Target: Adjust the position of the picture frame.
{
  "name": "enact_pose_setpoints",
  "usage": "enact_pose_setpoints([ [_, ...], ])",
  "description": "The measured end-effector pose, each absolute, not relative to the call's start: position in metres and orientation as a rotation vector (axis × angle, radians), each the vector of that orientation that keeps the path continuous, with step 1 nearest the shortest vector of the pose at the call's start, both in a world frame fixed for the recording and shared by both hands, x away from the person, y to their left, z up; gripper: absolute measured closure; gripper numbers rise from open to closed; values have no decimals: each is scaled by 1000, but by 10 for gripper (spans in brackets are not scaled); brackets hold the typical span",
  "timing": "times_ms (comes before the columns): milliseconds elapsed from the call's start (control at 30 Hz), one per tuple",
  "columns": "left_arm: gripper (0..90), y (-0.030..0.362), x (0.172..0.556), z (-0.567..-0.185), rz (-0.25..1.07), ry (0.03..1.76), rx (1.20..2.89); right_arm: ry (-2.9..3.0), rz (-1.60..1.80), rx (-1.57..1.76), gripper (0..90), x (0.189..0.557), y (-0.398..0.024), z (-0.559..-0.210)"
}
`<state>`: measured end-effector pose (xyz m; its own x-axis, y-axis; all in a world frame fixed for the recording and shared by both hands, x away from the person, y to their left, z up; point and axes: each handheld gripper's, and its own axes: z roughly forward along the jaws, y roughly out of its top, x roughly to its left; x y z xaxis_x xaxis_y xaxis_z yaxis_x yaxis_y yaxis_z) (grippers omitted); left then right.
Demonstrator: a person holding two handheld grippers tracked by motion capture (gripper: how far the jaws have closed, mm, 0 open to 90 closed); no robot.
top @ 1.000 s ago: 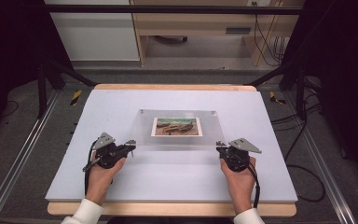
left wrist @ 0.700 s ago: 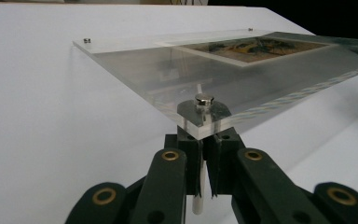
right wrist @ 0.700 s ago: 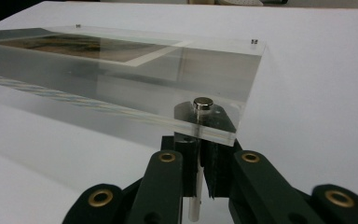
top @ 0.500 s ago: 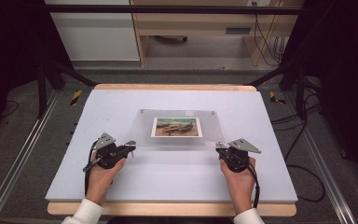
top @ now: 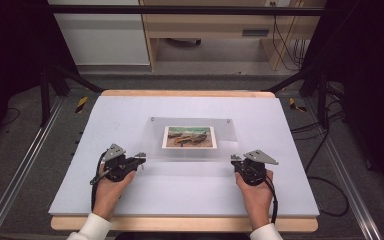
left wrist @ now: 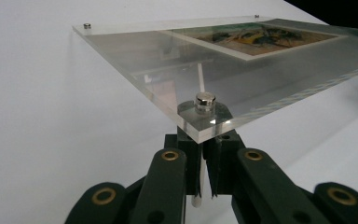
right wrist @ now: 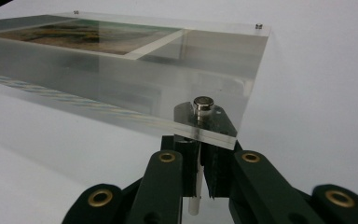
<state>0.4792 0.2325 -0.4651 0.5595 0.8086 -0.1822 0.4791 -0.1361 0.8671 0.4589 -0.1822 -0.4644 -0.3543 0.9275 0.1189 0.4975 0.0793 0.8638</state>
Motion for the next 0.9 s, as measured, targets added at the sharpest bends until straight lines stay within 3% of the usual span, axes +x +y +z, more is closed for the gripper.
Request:
enact_pose_setpoints([
  [900,840,227,480,-474,433,1103,1846,1945,1172,1428,840,461,-180,-476],
])
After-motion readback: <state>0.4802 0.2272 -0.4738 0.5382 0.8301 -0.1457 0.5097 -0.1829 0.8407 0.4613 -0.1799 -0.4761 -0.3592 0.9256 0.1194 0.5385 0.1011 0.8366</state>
